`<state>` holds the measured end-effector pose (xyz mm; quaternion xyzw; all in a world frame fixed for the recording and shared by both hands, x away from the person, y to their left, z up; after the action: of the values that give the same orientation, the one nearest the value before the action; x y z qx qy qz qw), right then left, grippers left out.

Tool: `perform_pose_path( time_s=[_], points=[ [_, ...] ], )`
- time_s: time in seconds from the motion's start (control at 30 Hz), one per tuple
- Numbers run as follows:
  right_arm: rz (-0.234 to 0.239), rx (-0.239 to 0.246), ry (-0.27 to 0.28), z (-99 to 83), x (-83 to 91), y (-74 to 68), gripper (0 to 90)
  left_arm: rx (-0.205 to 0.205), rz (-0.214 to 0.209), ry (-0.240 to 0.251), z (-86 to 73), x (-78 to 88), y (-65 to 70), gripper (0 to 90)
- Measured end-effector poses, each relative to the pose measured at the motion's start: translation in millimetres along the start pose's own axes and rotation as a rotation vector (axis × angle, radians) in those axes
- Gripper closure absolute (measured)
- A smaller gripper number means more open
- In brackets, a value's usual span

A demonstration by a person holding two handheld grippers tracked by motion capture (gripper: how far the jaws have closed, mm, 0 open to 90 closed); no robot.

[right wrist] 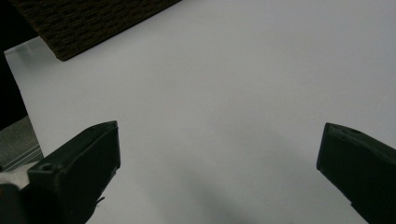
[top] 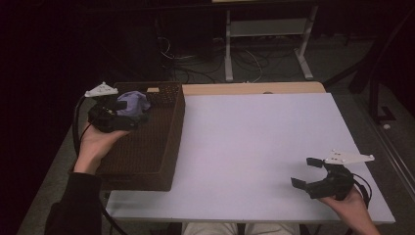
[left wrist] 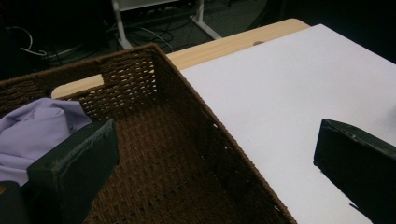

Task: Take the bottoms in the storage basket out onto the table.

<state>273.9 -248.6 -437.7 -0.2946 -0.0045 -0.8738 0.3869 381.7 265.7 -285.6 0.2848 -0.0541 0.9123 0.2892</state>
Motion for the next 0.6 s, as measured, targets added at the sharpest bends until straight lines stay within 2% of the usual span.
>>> perform_pose_path(
  time_s=[0.6],
  points=[
    [0.002,0.0,-0.004,-0.3,-0.6,-0.5,0.0,0.047,0.054,-0.039,5.5,-12.6,-21.7,0.0]
  ],
)
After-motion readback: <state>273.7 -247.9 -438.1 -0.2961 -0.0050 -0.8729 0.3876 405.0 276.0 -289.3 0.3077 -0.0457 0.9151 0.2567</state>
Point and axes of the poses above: each handheld gripper's, and its own axes: x roughly backward along the jaws, z roughly out of its top, y roughly to its right, the point moved 5 cm from there along -x, roughly forward along the jaws
